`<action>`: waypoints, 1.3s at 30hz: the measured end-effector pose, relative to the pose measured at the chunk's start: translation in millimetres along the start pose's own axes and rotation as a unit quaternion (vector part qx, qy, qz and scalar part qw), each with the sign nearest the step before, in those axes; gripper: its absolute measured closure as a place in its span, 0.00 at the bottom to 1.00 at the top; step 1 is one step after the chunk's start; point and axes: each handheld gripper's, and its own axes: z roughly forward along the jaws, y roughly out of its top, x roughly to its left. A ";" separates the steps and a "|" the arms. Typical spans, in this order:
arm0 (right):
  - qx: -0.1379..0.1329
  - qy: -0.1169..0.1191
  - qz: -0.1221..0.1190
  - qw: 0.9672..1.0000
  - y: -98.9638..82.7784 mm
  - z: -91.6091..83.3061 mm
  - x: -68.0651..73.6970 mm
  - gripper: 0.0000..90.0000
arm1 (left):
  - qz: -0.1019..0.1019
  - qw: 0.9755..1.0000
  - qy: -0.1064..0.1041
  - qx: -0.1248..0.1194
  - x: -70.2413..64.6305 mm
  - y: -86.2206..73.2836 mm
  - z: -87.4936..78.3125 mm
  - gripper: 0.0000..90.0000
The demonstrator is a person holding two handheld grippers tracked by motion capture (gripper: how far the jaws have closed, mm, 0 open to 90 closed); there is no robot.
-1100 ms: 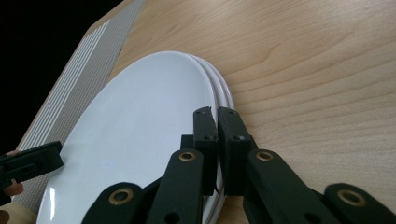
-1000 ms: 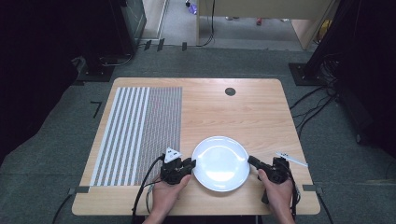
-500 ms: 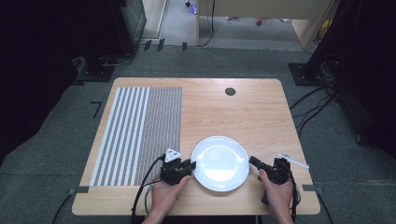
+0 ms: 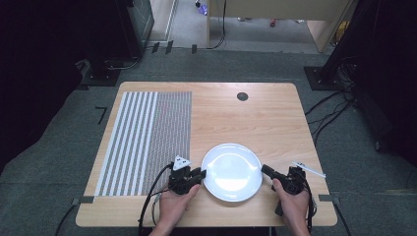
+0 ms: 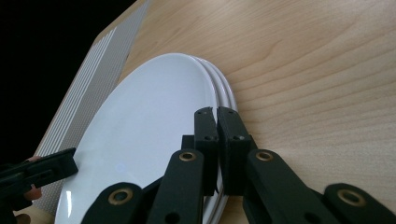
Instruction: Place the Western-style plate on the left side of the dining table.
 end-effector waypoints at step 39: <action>-0.014 0.032 0.118 0.992 4.8 -14.1 -21.6 0.98 | -0.012 0.999 -0.045 -0.016 -7.3 3.8 -2.7 0.68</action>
